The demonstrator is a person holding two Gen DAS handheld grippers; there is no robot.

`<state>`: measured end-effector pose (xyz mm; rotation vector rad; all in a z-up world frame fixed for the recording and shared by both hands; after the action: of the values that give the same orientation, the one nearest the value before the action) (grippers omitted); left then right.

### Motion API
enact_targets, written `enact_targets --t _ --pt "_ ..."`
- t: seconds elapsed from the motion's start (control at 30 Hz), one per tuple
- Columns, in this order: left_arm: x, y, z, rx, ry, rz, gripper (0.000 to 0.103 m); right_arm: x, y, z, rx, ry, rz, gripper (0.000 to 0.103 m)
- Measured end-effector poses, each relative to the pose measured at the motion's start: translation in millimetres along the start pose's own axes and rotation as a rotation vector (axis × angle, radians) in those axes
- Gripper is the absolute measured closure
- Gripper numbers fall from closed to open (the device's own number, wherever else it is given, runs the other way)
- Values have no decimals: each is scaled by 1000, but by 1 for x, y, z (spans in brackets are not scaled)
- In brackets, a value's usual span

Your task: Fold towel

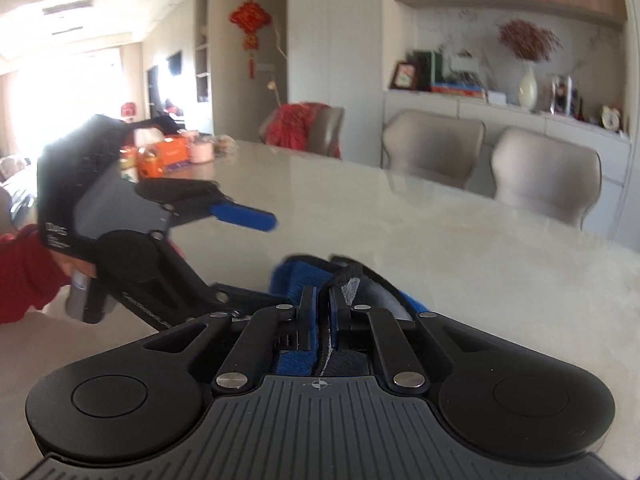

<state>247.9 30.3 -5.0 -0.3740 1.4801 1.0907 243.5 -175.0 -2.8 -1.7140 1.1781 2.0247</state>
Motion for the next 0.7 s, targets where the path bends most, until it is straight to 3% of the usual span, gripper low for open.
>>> enact_targets --t 0.17,0.27,0.47,0.6,0.7 --pt "-10 21 -18 47 -122 -53 5 -11 19 27 -70 75 -27 96" --pt "-11 31 -32 51 -205 -58 5 -17 19 37 -30 114 -12 95" --pt "0 28 -46 72 -190 -28 5 -3 1 -11 178 -29 71 92" --pt "5 16 -49 73 -193 -13 5 9 -18 -35 164 -131 145 87" --pt "7 11 -48 84 -190 -11 5 15 -26 -44 127 -187 163 72"
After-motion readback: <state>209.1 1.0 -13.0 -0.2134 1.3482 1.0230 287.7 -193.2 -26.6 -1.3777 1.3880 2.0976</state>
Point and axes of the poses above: each gripper's, at about its wrist camera, not at the fingertips, and y roughly against the way its jaws point, z to its left, x to its underside, the point moved 5 cm from there along -y, roughly the way its jaws point, and after that the axes turned 2 degrees about x, right-handed, at the moved point
